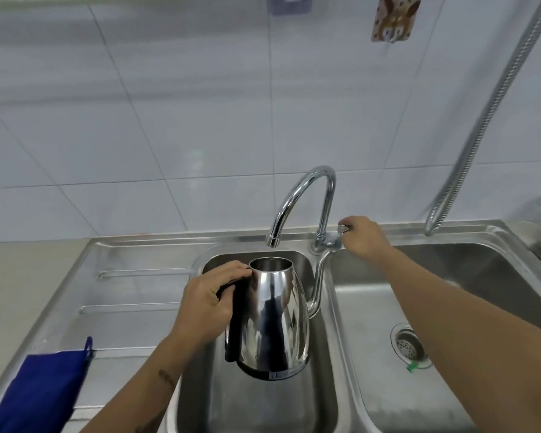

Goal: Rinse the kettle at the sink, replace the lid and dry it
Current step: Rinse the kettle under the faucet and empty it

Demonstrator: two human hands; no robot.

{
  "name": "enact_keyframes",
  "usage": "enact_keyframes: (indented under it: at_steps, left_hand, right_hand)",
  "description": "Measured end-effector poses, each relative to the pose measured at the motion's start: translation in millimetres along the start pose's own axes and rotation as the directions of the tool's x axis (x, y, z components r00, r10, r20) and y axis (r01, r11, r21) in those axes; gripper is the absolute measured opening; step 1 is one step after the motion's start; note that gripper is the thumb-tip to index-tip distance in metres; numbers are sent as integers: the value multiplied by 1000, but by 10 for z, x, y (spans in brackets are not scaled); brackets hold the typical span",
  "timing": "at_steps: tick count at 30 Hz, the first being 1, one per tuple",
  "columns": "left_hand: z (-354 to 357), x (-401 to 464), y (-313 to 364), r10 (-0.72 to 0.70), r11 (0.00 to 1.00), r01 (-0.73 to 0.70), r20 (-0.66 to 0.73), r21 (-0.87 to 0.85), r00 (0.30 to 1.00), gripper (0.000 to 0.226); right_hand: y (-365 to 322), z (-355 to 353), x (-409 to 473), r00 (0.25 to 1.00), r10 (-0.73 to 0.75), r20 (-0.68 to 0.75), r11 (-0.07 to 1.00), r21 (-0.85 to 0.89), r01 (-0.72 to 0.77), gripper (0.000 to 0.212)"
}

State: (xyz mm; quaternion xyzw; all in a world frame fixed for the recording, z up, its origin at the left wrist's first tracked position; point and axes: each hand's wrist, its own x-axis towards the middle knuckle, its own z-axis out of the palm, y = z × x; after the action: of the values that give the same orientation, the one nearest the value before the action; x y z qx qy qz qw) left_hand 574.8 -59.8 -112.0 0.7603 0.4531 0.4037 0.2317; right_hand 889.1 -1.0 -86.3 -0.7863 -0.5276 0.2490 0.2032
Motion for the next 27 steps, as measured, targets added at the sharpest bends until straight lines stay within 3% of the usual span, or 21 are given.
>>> enact_keyframes:
  at_steps: [7, 12, 18, 27]
  left_hand:
    - [-75, 39, -127, -46, 998, 46, -10, -41, 999, 50]
    - [-148, 66, -253, -48, 996, 49, 9, -80, 999, 49]
    - [-244, 56, -367, -74, 986, 76, 16, -148, 997, 60]
    - [-297, 12, -316, -3, 984, 4, 3, -177, 1000, 46]
  right_hand:
    - [15, 162, -319, 1000, -24, 4, 997, -76, 25, 34]
    - [-82, 181, -415, 1000, 5, 10, 987, -161, -3, 48]
    - [-153, 229, -505, 1000, 29, -7, 982, -188, -30, 37]
    - [-142, 228, -647, 998, 32, 46, 974, -226, -21, 53]
